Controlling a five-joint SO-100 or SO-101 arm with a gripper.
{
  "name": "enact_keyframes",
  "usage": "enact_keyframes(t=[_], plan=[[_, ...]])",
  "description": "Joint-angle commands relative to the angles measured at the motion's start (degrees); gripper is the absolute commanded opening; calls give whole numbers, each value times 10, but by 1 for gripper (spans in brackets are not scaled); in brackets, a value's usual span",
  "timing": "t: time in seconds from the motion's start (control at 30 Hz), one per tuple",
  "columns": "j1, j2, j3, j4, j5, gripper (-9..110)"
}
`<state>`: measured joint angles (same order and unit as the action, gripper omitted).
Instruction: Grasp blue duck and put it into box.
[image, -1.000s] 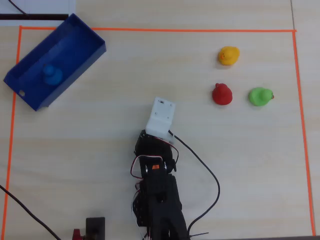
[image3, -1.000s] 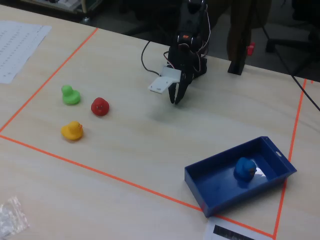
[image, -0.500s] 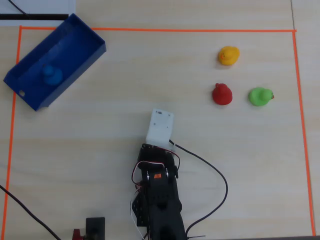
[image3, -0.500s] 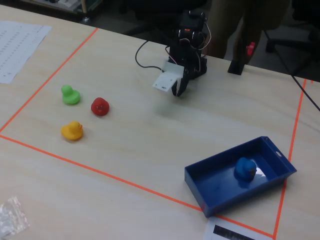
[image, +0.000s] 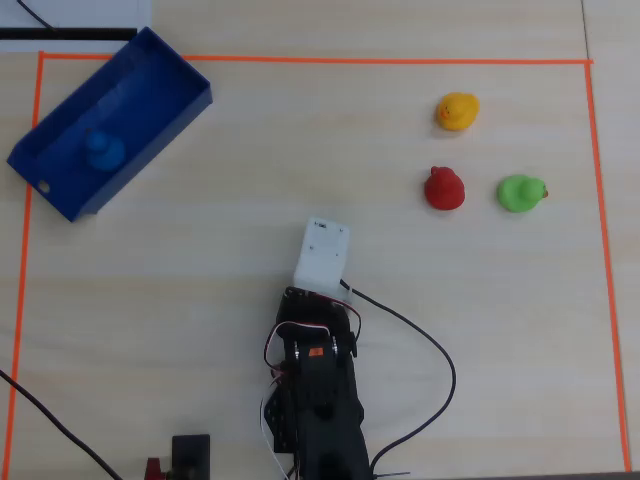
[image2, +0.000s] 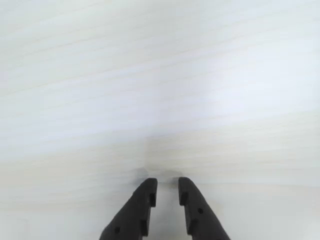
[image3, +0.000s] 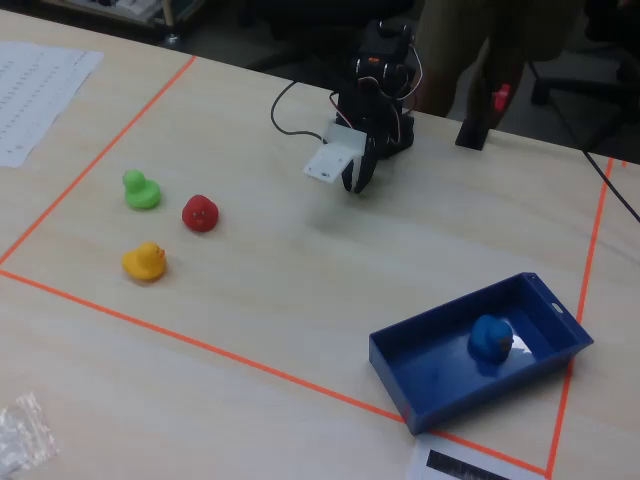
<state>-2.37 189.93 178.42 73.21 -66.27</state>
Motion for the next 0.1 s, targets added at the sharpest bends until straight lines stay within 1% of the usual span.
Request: enact_keyframes(t=[0.0,0.07], plan=[[4,-2,-2,14,-1,3],[4,-2,-2,14,-1,3]])
